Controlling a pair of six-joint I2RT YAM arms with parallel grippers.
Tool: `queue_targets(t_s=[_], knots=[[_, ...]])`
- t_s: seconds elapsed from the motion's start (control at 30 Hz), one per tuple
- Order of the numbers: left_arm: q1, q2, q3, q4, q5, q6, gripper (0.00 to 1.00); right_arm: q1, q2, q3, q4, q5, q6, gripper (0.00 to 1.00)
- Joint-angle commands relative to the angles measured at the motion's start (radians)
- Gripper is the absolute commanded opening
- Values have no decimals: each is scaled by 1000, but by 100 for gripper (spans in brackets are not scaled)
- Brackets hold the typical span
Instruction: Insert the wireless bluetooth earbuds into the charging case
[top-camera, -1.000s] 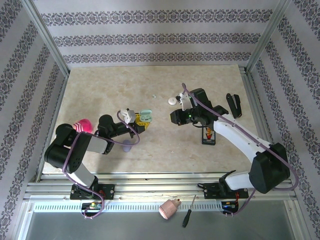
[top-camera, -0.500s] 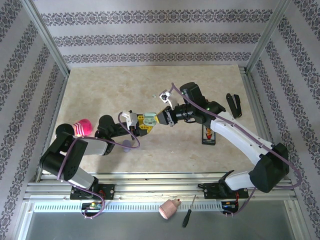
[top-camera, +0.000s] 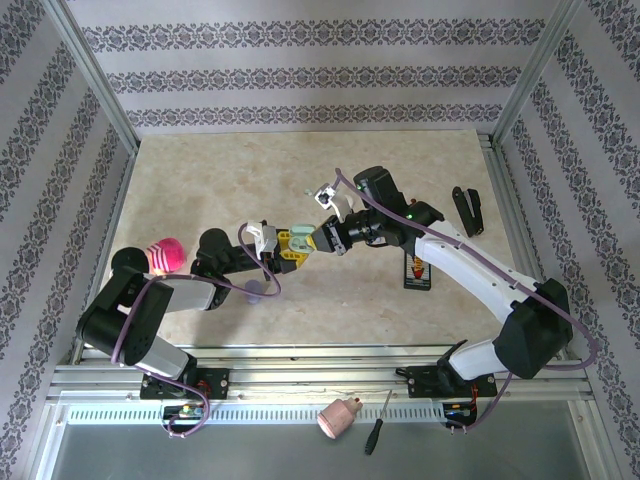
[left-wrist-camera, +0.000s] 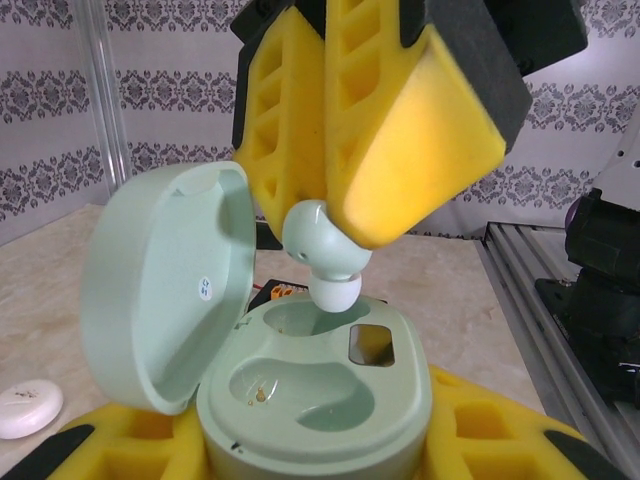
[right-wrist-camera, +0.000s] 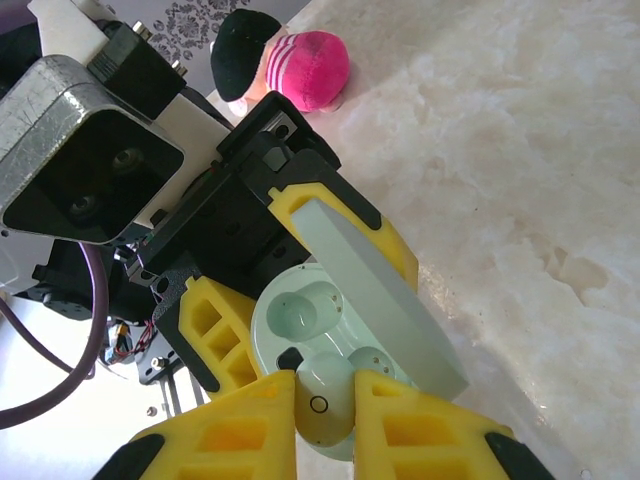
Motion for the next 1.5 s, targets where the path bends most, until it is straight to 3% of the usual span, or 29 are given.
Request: queue_targets(t_s=[0.0,0.43,0.67,0.93,1.1,1.3,1.47], knots=[[-20,-34,27,6,20,7,16,11,16,14,-3,-5,-34,16],[-20,-32,33,32,0,-2,16,12,26,-3,-65,19,-73,17],[-20,-30,30,41,-26,-9,16,14,-2,9,-40,60,-50,40],[-2,-17,7,85,-111,-15,16,1,-122,-45,39,103,-44,54],[91,1,-37,151,-166,-17,16,-28,-170,-119,180,252,13,60],[140,-36,-86,187,-264,9,16,-74,1,-44,231,507,76,60],[140,-85,-115,187,-297,15,16,-60,250,118,222,611,65,61]])
